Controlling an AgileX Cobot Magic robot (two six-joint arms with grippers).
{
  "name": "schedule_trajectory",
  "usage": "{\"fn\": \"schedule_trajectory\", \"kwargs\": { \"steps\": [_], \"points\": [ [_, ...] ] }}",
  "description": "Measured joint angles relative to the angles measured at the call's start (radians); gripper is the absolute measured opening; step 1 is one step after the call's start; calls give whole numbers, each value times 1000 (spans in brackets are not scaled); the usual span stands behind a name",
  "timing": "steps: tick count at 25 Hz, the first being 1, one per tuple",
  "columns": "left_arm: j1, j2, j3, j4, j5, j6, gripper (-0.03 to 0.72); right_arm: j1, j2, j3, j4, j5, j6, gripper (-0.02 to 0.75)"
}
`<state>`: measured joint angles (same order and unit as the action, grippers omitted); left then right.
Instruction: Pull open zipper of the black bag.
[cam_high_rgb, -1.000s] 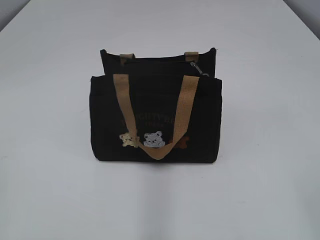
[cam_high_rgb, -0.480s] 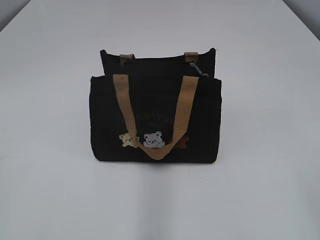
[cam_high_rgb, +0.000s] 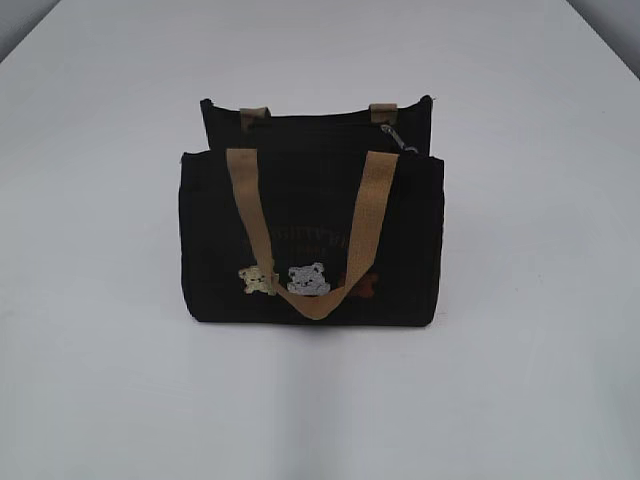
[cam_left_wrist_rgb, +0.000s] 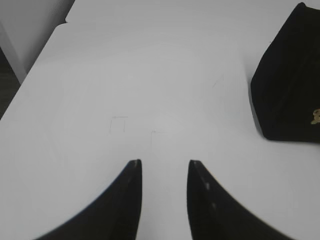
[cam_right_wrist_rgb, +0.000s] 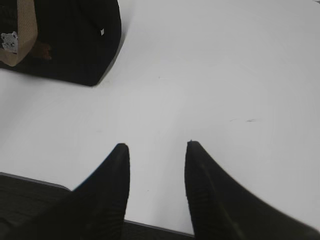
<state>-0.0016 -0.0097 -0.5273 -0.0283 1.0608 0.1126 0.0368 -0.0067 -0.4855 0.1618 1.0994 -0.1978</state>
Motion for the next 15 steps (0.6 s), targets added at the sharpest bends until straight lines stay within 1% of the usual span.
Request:
{"fn": "schedule_trajectory", "kwargs": {
  "steps": [15],
  "points": [
    [0, 0, 0, -5, 0, 0, 236, 0, 0, 0, 1, 0, 0, 298]
  ]
}}
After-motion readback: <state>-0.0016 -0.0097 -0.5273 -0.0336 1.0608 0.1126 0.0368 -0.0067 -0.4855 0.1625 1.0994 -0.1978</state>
